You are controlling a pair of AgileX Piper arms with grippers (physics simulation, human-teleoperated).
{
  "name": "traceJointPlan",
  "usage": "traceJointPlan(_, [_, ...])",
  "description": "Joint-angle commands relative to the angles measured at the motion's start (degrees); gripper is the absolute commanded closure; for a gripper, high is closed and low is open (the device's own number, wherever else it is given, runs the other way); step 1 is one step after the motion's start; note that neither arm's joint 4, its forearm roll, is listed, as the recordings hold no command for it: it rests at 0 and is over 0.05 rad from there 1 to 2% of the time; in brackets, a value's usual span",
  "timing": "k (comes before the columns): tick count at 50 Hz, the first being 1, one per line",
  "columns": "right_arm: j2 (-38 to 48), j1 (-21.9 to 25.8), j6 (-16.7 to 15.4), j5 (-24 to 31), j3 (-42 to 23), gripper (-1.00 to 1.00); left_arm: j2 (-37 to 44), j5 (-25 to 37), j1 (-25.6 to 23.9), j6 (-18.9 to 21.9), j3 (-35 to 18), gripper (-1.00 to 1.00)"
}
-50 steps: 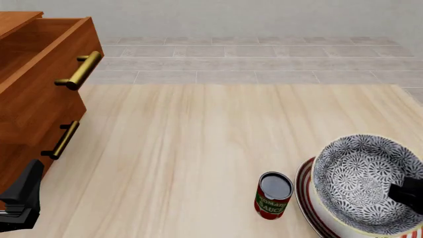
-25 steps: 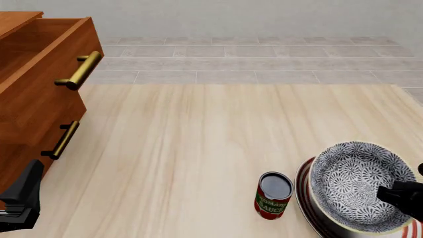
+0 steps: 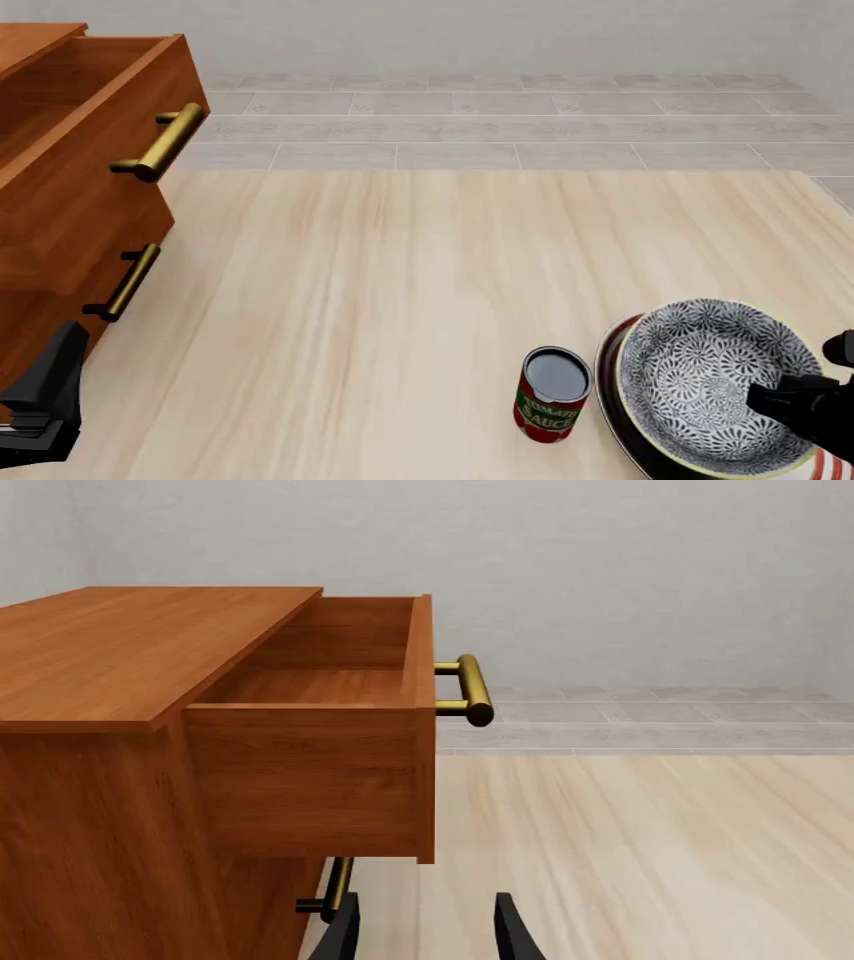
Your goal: Put the bowl on the plate.
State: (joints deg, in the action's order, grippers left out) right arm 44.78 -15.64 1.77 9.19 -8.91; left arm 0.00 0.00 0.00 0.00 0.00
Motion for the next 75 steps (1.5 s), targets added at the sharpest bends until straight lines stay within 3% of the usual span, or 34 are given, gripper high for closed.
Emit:
traceJointPlan(1, [0.9,-0.2,-0.1,-0.9,-0.1,1.0,0.0,0.0,0.0,0.0,0.0,-1.0])
traceJointPlan(2, [0.6,-0.3,-0.2,-0.6,-0.1,1.0,0.0,0.0,0.0,0.0,0.0,-1.0])
traceJointPlan(3, [0.5,-0.3,-0.4,-0.6,-0.1,-1.0,0.0,0.0,0.0,0.0,0.0,-1.0])
traceJointPlan(41, [-1.4,-2.8,-3.6,4.5,-5.6,-1.0,0.0,0.0,0.0,0.0,0.0,-1.0])
traceJointPlan(65, [-6.4,-3.9,-6.7,14.4,-14.3,-1.0,0.0,0.0,0.0,0.0,0.0,-1.0])
traceJointPlan(75, [-9.2,-1.8,-6.9,18.8,-18.6,-1.0,0.0,0.0,0.0,0.0,0.0,-1.0])
